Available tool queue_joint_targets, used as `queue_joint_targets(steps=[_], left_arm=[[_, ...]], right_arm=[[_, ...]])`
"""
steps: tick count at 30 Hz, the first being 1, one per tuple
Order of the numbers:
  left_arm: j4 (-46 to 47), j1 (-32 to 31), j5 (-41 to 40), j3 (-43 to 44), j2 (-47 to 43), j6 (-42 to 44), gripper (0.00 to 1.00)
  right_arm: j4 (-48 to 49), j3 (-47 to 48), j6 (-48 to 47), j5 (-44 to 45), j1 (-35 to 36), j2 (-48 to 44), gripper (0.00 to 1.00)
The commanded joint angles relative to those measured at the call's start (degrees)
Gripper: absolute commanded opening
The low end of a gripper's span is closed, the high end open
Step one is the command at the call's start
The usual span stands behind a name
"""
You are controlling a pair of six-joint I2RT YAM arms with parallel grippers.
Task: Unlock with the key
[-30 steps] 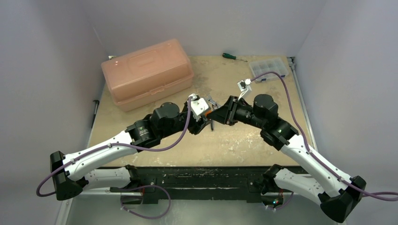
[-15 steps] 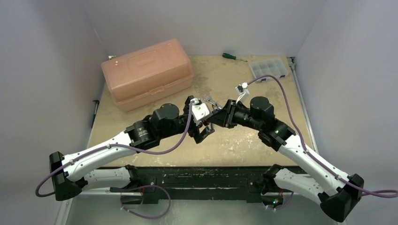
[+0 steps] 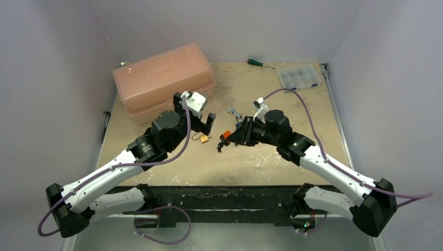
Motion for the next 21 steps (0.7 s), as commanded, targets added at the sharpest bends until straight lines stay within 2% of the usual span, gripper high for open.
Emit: queue_joint_targets(steps=[1, 9, 16, 21], left_arm=[[1.17, 6.53, -14.72, 0.83, 2.12, -4.55, 0.96], [0.83, 9.15, -26.32, 0.08, 2.15, -5.42, 0.95], [1.17, 9.33, -28.27, -0.62, 1.26, -4.77, 0.93], [1.28, 9.31, -28.75, -1.04, 1.0, -4.34, 0.93]], right_arm=[[8.03, 0.46, 0.42, 1.08, 3.14, 3.53, 0.0], [15.95, 3.66, 2.85, 5.38, 12.63, 14.1, 0.0], [23.63, 9.48, 7.27, 9.78, 20.11, 25.87, 0.0], [29.0, 11.2, 10.6, 12.1, 22.08, 31.76, 0.0]])
